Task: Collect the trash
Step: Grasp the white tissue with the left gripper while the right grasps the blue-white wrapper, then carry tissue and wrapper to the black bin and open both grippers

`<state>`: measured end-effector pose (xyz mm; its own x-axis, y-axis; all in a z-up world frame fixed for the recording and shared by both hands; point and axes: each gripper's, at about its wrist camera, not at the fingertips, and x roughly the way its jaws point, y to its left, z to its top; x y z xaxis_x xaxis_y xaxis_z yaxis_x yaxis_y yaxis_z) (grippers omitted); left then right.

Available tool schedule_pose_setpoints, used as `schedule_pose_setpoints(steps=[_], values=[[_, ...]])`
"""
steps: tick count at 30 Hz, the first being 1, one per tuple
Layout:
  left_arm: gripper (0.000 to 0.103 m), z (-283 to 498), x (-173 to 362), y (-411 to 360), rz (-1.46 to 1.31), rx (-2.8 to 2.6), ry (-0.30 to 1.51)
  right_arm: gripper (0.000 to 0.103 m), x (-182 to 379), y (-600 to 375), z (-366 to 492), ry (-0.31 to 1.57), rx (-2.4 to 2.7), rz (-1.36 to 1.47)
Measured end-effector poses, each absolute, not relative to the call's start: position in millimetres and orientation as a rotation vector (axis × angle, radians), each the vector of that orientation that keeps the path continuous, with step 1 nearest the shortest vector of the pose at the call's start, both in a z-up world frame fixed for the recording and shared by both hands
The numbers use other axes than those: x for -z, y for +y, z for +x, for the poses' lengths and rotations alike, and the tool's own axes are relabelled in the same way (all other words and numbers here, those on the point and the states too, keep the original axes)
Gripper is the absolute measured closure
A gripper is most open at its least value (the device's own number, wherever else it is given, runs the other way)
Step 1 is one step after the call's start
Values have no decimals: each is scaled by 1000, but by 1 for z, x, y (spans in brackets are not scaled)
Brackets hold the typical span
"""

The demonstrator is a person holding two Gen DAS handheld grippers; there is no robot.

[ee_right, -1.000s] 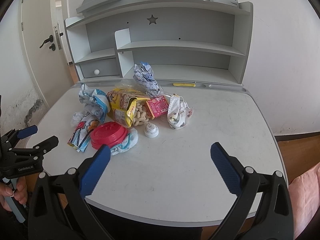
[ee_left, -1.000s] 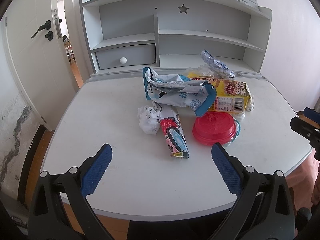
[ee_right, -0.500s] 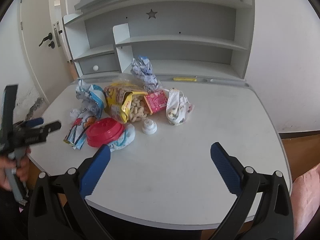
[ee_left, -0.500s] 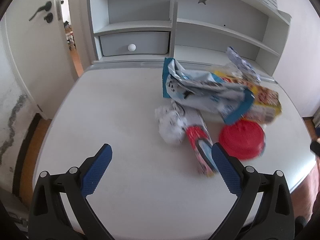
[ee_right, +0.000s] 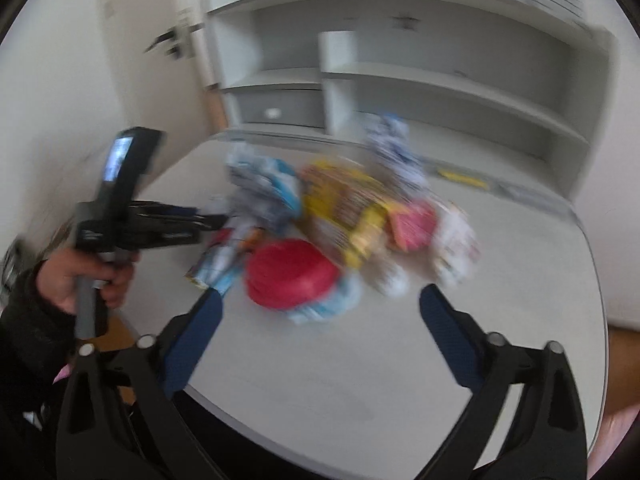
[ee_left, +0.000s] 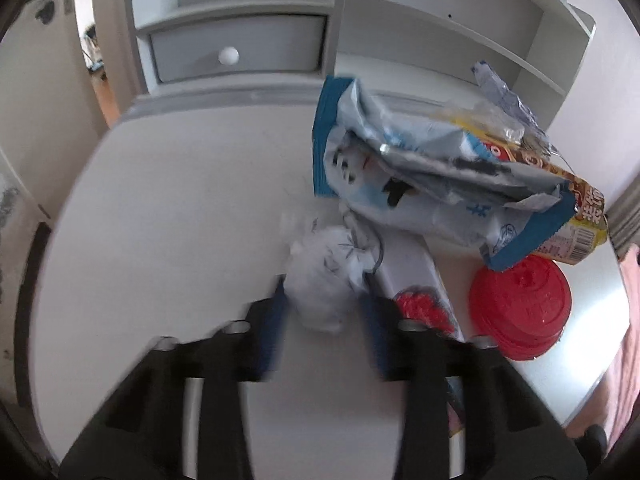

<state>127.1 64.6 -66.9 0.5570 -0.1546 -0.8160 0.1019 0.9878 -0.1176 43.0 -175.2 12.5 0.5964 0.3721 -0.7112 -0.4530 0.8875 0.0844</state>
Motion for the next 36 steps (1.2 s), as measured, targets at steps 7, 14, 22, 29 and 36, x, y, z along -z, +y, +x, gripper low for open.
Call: schedule_pose_setpoints(steps=[7, 14, 22, 29, 36], values=[[78, 109, 53, 90, -71, 153, 921, 31, -18, -102, 101, 850, -575, -265], [78, 89, 48, 105, -59, 152, 912, 45, 4, -66, 140, 920, -535, -353], [78, 72, 25, 97, -26, 153, 852, 84, -8, -66, 131, 857, -519, -310], [78, 62, -18, 35, 26, 267, 759, 85, -67, -175, 70, 692, -393, -60], [78, 22, -39, -140, 151, 702, 685, 84, -48, -373, -38, 666, 29, 167]])
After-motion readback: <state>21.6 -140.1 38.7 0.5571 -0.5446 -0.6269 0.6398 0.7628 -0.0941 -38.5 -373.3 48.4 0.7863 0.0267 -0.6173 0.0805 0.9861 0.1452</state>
